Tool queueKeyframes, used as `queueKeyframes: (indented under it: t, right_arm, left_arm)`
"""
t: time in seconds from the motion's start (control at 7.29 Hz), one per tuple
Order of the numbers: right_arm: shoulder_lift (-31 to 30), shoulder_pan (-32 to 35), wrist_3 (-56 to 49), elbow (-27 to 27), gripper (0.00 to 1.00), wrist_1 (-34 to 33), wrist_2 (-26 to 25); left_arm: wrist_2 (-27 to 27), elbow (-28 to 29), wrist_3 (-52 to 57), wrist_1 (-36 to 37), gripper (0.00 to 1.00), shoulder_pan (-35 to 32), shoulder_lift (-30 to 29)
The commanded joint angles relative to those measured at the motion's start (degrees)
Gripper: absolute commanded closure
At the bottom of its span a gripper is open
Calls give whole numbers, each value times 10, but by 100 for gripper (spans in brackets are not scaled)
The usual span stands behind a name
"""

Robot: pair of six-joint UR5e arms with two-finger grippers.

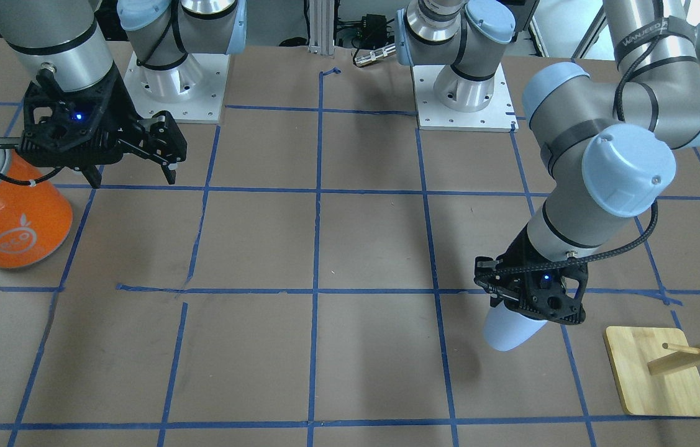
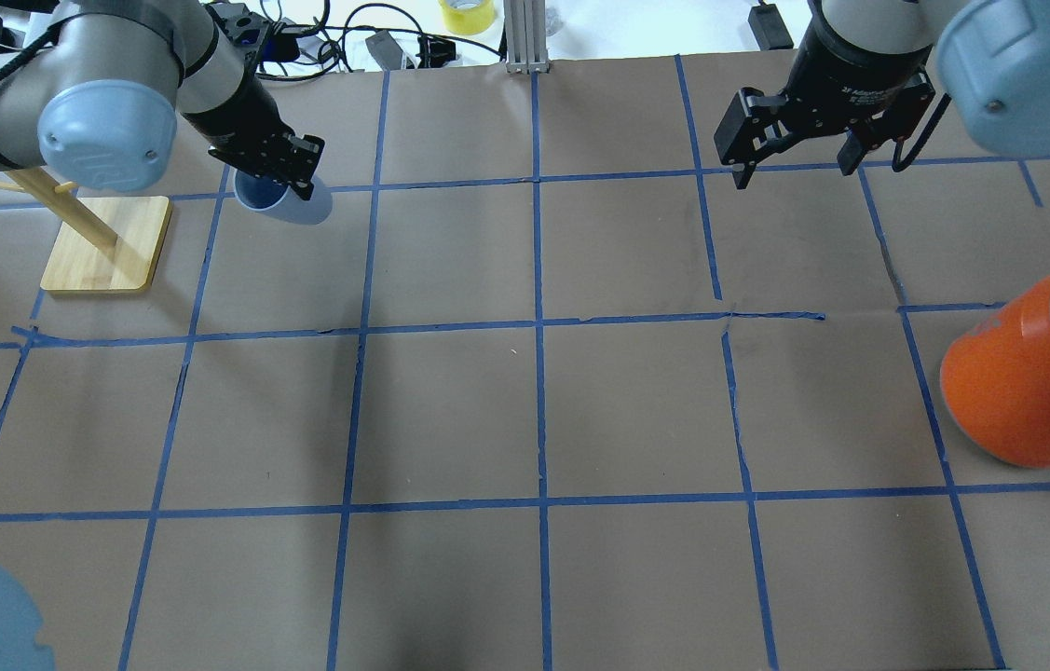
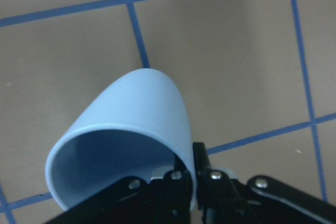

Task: Flip cup
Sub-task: 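Lift the cup with the left gripper and swing it upright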

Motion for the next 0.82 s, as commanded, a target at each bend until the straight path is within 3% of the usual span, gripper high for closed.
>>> queueKeyframes:
  t: [0.0, 0.14, 0.69]
  right_arm:
    - [0, 1, 0, 1, 0, 1, 0]
    - [0, 1, -1, 1, 0, 3, 0]
    - [0, 1, -1, 1, 0, 3, 1]
  left_arm:
    - [68, 28, 61, -20, 100, 12, -44]
    - [75, 42, 62, -59, 100, 13, -53]
    - [67, 72, 60, -77, 100, 13, -106]
